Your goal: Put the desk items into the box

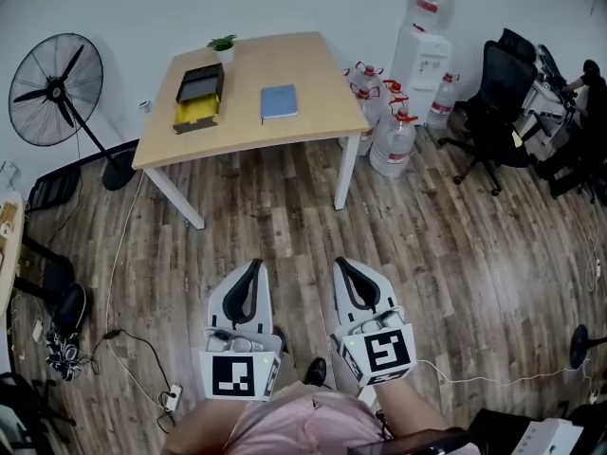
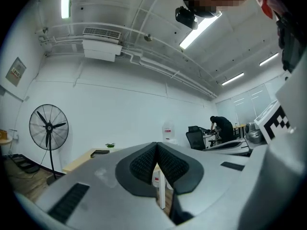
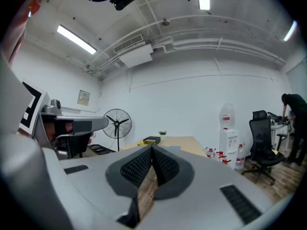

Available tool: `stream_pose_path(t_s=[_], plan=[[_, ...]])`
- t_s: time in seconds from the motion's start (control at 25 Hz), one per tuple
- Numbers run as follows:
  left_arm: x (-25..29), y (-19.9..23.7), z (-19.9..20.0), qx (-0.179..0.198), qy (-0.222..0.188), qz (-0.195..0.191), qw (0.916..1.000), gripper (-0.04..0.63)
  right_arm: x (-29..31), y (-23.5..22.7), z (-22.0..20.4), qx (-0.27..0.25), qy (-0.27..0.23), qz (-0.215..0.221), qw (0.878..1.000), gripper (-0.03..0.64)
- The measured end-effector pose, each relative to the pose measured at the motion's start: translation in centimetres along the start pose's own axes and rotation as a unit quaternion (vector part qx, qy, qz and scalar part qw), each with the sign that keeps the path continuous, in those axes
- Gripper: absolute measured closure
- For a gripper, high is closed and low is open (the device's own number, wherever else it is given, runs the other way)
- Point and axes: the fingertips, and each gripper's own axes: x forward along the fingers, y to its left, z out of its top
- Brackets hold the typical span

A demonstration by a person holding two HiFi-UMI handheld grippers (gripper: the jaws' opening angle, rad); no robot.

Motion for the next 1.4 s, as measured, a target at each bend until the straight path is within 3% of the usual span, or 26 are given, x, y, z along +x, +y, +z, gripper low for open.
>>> stream_pose_path(t_s=[0.24, 0.4, 1.0, 1.16, 1.4], plan=[[3.9, 2.6, -2.3, -0.01, 0.012, 0.011, 0.9998, 0.584, 4.8, -1.5, -1.0, -0.003, 0.01, 0.01, 1.0, 0.614], [8.1, 5.0, -3.7, -0.024, 0.02, 0.014, 0.9994, 0.584, 9.3, -2.3, -1.3, 0.003, 0.015, 0.033, 0.999, 0.506], [24.4, 17.5, -2.8, -0.015, -0.015, -0.002, 0.9998, 0.584, 28.8, -7.1, 3.2, -0.008, -0.007, 0.002, 1.0, 0.499], [27.1, 19.0, -2.4, -0.006, -0.03, -0.006, 0.9995, 0.584, 31.2, -8.2, 4.1, -0.018, -0.011, -0.007, 1.0, 0.5], [30.2, 19.1, -4.3, -0.02, -0.013, -0.021, 0.9995, 0.584, 33.2, -10.4, 3.4, -0.017, 0.0, -0.025, 1.0, 0.503]])
